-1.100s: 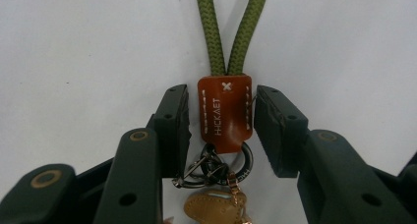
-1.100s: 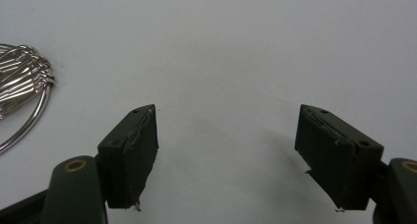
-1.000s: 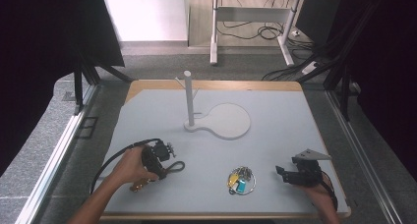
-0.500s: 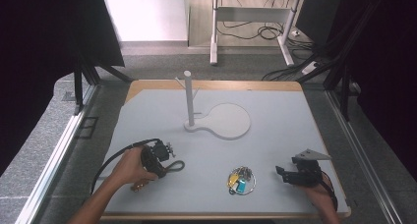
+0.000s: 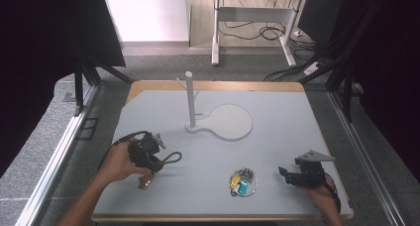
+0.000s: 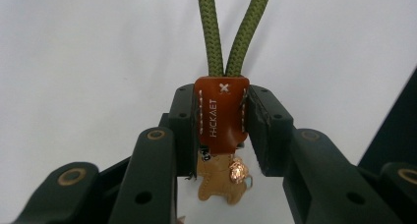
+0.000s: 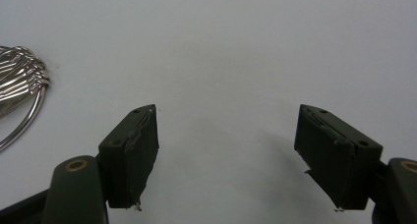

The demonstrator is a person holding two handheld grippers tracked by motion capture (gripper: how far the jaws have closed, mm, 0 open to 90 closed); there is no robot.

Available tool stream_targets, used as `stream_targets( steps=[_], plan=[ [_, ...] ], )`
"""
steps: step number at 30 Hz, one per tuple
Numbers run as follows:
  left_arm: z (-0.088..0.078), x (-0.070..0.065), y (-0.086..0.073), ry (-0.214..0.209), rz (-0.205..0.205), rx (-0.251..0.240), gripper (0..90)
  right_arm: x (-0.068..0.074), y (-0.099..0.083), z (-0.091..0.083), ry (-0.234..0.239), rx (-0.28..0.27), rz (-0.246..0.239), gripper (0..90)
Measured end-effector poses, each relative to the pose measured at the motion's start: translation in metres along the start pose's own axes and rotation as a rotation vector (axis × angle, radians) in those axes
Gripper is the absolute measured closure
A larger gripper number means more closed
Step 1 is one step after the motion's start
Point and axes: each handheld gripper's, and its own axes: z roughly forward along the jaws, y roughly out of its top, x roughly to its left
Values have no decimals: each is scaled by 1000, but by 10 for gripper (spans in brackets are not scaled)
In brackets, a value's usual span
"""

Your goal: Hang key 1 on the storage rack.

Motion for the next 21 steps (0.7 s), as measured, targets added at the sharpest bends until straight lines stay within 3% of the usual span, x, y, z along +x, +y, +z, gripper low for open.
stream_targets(
  steps=[10,21],
  plan=[
    [-24,5,-2,4,-22,-71,666,0,-1,2,1,7,-2,249],
    [-36,7,0,3,-21,-100,666,0,0,0,0,0,0,251]
  ],
)
